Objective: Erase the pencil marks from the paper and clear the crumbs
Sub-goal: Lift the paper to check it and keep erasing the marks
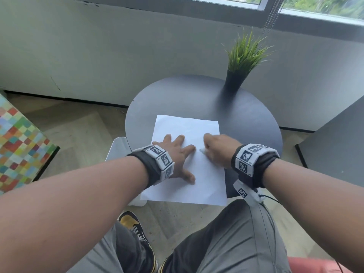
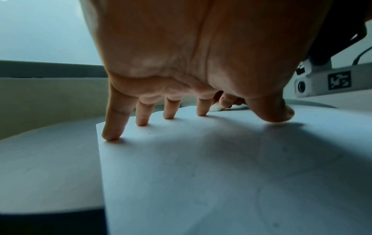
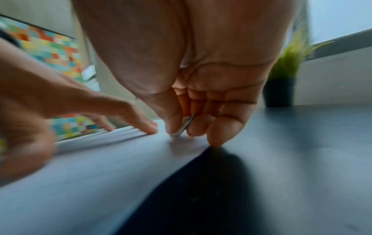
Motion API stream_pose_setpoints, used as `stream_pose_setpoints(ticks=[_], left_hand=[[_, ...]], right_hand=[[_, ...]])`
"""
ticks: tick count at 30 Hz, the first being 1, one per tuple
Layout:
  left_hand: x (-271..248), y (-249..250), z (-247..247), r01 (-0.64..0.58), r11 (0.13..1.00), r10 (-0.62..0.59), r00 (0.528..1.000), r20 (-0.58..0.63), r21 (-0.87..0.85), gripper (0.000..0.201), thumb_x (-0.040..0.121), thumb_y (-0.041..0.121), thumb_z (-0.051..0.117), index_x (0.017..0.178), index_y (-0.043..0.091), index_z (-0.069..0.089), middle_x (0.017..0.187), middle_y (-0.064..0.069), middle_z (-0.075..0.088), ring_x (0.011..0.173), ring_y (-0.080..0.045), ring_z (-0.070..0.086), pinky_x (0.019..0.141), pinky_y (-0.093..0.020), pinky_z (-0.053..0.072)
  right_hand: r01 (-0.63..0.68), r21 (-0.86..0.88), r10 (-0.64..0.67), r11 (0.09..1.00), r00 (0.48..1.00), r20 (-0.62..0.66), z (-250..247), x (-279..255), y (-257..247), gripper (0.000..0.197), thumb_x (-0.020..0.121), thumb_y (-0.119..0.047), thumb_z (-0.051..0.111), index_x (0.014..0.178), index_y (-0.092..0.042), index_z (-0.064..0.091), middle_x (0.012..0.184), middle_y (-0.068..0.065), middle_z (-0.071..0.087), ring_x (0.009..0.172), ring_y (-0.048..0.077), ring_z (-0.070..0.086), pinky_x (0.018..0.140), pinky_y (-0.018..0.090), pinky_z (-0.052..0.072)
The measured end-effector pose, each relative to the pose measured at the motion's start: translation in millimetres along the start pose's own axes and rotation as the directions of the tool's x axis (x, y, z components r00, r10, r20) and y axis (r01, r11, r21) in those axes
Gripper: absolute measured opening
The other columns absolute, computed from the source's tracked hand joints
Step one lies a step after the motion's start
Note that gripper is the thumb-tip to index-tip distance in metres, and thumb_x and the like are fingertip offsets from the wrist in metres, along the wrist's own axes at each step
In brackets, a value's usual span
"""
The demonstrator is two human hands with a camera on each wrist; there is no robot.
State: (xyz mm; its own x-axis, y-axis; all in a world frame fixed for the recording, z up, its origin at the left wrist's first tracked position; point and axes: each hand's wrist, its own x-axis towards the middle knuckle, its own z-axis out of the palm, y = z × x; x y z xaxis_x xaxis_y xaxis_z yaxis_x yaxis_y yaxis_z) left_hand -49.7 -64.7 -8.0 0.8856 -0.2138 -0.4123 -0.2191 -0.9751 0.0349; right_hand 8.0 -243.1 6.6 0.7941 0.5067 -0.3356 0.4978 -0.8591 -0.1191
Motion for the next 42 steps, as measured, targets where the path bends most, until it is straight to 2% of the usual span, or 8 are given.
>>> stream_pose_setpoints(ticks=[8, 12, 18, 24, 29, 34, 39, 42], left_hand=[[4, 0, -3, 0.068, 0.996, -0.070, 0.997, 0.036, 0.056, 0.133, 0.050, 0.099, 0.050, 0.154, 0.041, -0.008, 0.163, 0.001, -0.007, 0.146, -0.040, 0.006, 0.101, -0.066, 0.034], [3, -3, 0, 0.069, 0.998, -0.069, 0.996, 0.065, -0.009, 0.133, 0.050, 0.098, 0.052, 0.152, 0.043, -0.012, 0.163, 0.002, -0.018, 0.148, -0.042, -0.008, 0.103, -0.070, 0.029], [4, -3, -2, 0.073, 0.997, -0.072, 0.995, 0.070, 0.000, 0.135, 0.049, 0.100, 0.050, 0.153, 0.042, -0.014, 0.163, 0.004, -0.018, 0.148, -0.041, -0.007, 0.104, -0.069, 0.031], [4, -4, -1, 0.067, 0.998, -0.065, 0.996, 0.058, -0.019, 0.136, 0.048, 0.099, 0.051, 0.153, 0.041, -0.011, 0.164, 0.004, -0.017, 0.149, -0.041, -0.006, 0.103, -0.070, 0.031], [6, -6, 2, 0.068, 0.998, -0.068, 0.997, 0.044, -0.002, 0.136, 0.046, 0.102, 0.047, 0.153, 0.042, -0.012, 0.163, 0.005, -0.016, 0.148, -0.040, -0.005, 0.102, -0.069, 0.033], [5, -5, 1, 0.066, 0.998, -0.065, 0.997, 0.052, -0.020, 0.136, 0.048, 0.100, 0.050, 0.153, 0.041, -0.012, 0.164, 0.003, -0.017, 0.148, -0.041, -0.005, 0.103, -0.070, 0.030], [5, -5, 3, 0.080, 0.997, -0.079, 0.995, 0.053, -0.010, 0.137, 0.046, 0.102, 0.046, 0.152, 0.042, -0.015, 0.163, 0.005, -0.018, 0.149, -0.038, -0.006, 0.105, -0.071, 0.025], [2, -5, 1, 0.079, 0.996, -0.077, 0.995, 0.057, -0.035, 0.138, 0.047, 0.101, 0.049, 0.154, 0.039, -0.014, 0.163, 0.005, -0.020, 0.149, -0.038, -0.009, 0.107, -0.074, 0.020]], right_hand=[[-0.093, 0.090, 0.099, 0.992, 0.993, -0.069, -3, 12, 7, 0.020, 0.097, -0.036, 0.043, 0.100, -0.015, 0.042, 0.097, 0.015, 0.060, 0.081, 0.032, 0.054, 0.068, 0.035, 0.046], [0.193, 0.059, -0.196, 0.979, 0.979, 0.052, 8, 2, -16, 0.015, 0.097, -0.032, 0.045, 0.104, -0.019, 0.044, 0.089, 0.003, 0.055, 0.077, 0.026, 0.047, 0.065, 0.031, 0.037], [-0.067, 0.017, 0.068, 0.998, 0.996, -0.062, -7, 30, 7, 0.024, 0.098, -0.036, 0.041, 0.103, -0.013, 0.043, 0.094, 0.011, 0.056, 0.083, 0.031, 0.053, 0.066, 0.033, 0.039], [0.329, -0.004, -0.322, 0.944, 0.926, 0.197, 3, -5, -19, 0.016, 0.097, -0.027, 0.043, 0.106, -0.014, 0.047, 0.095, 0.012, 0.061, 0.080, 0.029, 0.052, 0.067, 0.035, 0.042], [0.031, -0.010, -0.032, 0.999, 0.999, -0.012, -7, 13, 6, 0.022, 0.097, -0.036, 0.041, 0.100, -0.015, 0.041, 0.083, 0.008, 0.055, 0.076, 0.031, 0.053, 0.066, 0.036, 0.047], [0.312, -0.005, -0.304, 0.950, 0.928, 0.215, 7, -14, -28, 0.015, 0.096, -0.023, 0.048, 0.107, -0.013, 0.046, 0.092, 0.009, 0.058, 0.082, 0.028, 0.053, 0.064, 0.032, 0.036], [-0.055, 0.032, 0.055, 0.998, 0.998, 0.005, -8, 7, -2, 0.024, 0.098, -0.036, 0.042, 0.107, -0.014, 0.044, 0.099, 0.014, 0.060, 0.078, 0.029, 0.051, 0.066, 0.032, 0.041], [0.097, -0.005, -0.096, 0.995, 0.993, 0.064, 1, -1, -28, 0.028, 0.098, -0.029, 0.039, 0.120, -0.011, 0.038, 0.104, 0.018, 0.060, 0.078, 0.029, 0.047, 0.066, 0.034, 0.039]])
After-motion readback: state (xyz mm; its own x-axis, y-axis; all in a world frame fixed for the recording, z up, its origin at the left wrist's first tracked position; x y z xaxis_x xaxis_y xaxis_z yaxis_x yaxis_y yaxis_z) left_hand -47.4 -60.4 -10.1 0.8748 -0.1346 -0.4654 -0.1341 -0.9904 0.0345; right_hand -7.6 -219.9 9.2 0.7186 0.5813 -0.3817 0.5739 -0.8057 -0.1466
